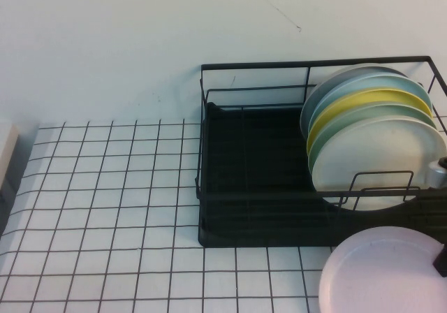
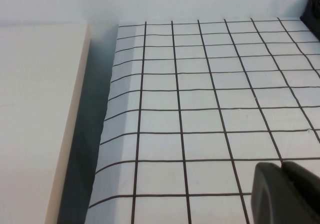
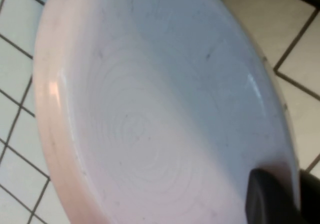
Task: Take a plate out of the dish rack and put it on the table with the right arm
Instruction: Place the plate from the table
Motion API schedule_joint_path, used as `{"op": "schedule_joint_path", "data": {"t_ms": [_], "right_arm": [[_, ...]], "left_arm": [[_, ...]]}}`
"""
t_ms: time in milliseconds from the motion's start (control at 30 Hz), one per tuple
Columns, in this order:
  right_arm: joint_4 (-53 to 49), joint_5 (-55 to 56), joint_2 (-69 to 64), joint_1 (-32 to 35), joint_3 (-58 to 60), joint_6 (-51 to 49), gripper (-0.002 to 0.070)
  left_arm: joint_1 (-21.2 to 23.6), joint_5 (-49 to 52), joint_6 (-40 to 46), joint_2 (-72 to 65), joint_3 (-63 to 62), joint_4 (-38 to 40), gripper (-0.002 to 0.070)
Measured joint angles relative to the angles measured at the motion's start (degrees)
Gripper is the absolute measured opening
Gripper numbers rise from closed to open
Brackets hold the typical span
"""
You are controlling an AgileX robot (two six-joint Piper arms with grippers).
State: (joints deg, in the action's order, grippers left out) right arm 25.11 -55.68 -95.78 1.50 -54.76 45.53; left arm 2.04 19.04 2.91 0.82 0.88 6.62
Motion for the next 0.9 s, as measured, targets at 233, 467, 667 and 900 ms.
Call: {"op": "schedule_joint_path", "data": {"t_ms": [233,467,667,900], "right_arm": [[-3.2,4.5,-1.3,0.0,0.0,-1.9,0.0078],[-7.5,9.0,-1.7,0.0,0.0,-6.7,0.0262],[-8.3,9.6,-1.7,0.0,-0.1,-8.4,0.0319],[-18.0,9.0,3.9,0.0,-4.7,-15.4,0.0283]], "left_arm": [[0.0,0.0,0.0,0.0,0.0,0.0,-0.0003],[0.0,0.0,0.0,0.0,0.0,0.0,-0.0003],[0.0,0.0,0.0,0.0,0.0,0.0,-0.0003],[0.0,0.0,0.0,0.0,0.0,0.0,-0.0003]]}}
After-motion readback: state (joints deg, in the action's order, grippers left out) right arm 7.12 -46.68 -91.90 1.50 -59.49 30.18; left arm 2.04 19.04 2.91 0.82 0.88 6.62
